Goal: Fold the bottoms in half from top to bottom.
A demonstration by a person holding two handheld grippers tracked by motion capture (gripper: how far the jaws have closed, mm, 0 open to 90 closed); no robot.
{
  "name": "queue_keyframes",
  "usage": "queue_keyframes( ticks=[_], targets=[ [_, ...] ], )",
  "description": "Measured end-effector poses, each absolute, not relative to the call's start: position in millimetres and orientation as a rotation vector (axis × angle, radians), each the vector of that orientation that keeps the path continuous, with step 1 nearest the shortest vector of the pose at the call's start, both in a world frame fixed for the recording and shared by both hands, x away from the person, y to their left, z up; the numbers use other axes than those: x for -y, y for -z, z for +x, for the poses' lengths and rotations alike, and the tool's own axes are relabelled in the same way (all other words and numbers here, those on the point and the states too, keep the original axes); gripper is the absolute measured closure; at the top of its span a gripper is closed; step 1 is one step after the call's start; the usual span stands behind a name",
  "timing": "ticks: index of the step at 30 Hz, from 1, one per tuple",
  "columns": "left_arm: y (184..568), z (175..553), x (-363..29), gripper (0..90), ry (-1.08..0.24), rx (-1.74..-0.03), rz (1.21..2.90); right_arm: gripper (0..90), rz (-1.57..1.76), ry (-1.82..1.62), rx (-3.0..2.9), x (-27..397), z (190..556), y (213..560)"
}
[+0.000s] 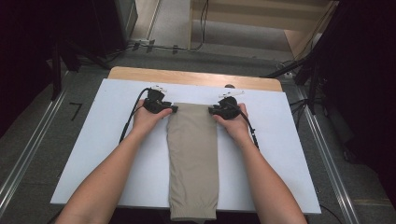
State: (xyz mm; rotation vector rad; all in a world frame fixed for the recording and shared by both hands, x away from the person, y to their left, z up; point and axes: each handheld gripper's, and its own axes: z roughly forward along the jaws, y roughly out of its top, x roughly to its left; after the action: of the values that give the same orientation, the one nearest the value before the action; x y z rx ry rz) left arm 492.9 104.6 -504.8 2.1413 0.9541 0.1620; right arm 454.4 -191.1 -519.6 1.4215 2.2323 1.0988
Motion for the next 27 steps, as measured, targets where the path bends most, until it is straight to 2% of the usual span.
queue_keyframes(
  ticks=[4, 5, 20, 21, 22, 23, 24, 25, 26, 27],
  targets=[
    [503.8, 498.8, -103.3, 86.6, -0.08, -0.949, 2.134, 85.0, 1.403, -1.097, -2.267, 190.3, 456.0, 516.1],
    [501.5, 500.5, -102.8, 88.5, -0.085, -0.953, 2.133, 85.5, 1.406, -1.104, -2.264, 191.0, 456.9, 515.3],
    [438.5, 540.9, -107.3, 89.4, -0.245, -0.934, 1.96, 85.6, 1.395, -1.186, -2.086, 190.8, 487.6, 442.5],
    [436.6, 543.1, -108.0, 85.9, -0.249, -0.954, 1.933, 80.7, 1.415, -1.196, -2.045, 190.9, 489.9, 439.3],
    [435.6, 544.5, -108.3, 73.3, -0.277, -0.973, 1.919, 65.1, 1.424, -1.183, -1.999, 190.6, 491.8, 437.6],
    [433.9, 544.9, -109.8, 57.5, -0.312, -0.999, 1.907, 44.8, 1.436, -1.165, -1.976, 190.2, 493.8, 436.9],
    [432.4, 544.3, -111.8, 51.2, -0.306, -1.006, 1.901, 32.3, 1.482, -1.161, -1.98, 191.2, 497.4, 436.6],
    [429.8, 542.3, -115.9, 47.1, -0.282, -0.999, 1.885, 26.8, 1.507, -1.182, -1.986, 192.7, 497.9, 437.1],
    [428.8, 540.3, -118.4, 37.8, -0.269, -0.996, 1.868, 20.5, 1.55, -1.172, -1.982, 194.3, 497.1, 437.8],
    [427.7, 536.6, -122.8, 33.1, -0.24, -0.994, 1.855, 17.0, 1.562, -1.157, -1.984, 195.5, 495.5, 438.5]
  ],
)
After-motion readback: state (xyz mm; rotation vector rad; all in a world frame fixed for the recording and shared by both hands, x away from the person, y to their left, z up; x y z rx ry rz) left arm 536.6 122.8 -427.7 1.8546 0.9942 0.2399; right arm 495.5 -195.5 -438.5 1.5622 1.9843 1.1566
